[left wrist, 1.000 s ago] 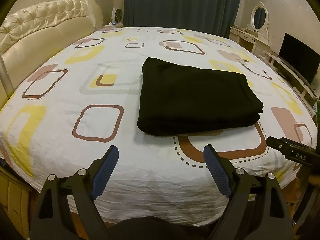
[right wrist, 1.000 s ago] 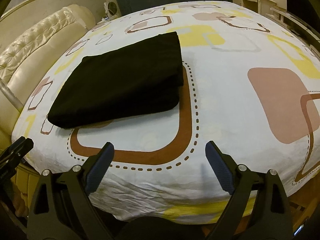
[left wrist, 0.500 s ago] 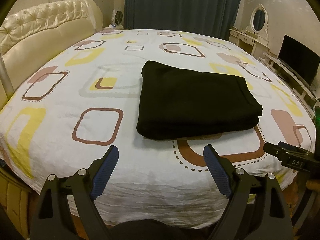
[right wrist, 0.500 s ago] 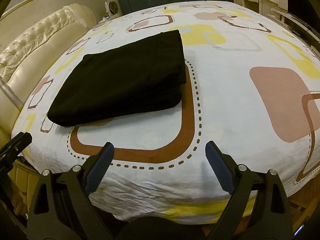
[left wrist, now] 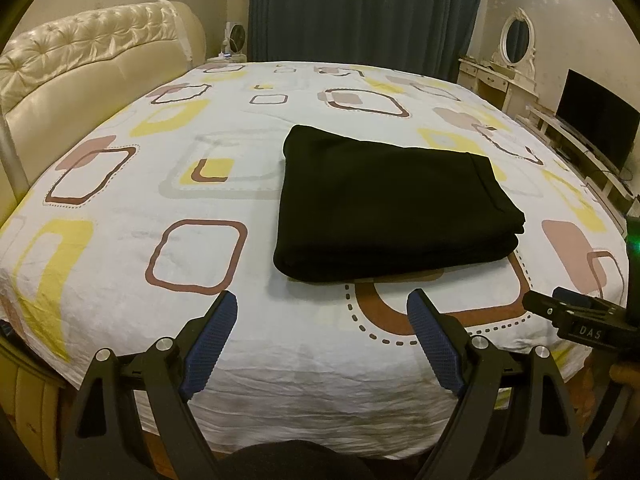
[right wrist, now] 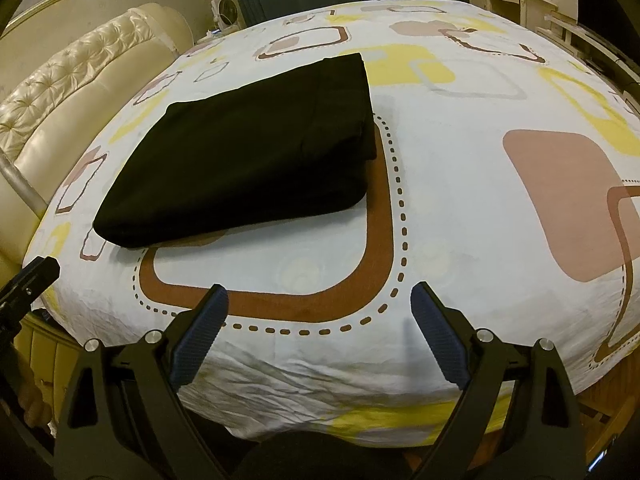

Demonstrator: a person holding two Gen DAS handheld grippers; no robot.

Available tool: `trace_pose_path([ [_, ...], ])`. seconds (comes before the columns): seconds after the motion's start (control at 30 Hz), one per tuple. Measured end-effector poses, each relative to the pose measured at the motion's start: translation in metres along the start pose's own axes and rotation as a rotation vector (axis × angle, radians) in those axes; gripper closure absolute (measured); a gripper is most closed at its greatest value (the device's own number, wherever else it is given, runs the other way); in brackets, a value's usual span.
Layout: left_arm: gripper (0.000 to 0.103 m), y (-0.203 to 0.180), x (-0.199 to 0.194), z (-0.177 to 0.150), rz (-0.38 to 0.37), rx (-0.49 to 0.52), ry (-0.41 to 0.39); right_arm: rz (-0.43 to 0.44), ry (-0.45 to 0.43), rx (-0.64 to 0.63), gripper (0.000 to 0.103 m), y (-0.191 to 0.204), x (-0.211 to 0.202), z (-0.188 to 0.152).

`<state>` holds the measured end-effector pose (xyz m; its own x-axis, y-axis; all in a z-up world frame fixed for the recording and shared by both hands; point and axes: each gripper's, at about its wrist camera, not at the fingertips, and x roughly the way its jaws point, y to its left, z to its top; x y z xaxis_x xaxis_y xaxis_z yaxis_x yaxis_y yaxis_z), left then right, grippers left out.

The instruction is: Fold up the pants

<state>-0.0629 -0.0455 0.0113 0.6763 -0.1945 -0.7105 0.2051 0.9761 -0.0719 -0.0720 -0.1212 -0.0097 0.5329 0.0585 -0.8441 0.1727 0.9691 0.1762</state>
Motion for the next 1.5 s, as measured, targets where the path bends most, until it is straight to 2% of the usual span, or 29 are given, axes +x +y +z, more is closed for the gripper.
trace_pose_path([
  [0.83,0.017,-0.003,0.001,0.003,0.04,0.028,0.022,0.005,0.021,-0.008,0.011,-0.001,0.007,-0.001],
  [1.5,0.017,-0.001,0.004,0.004,0.037,0.01,0.036,0.008,0.038,-0.017,0.011,-0.002,0.011,-0.004],
])
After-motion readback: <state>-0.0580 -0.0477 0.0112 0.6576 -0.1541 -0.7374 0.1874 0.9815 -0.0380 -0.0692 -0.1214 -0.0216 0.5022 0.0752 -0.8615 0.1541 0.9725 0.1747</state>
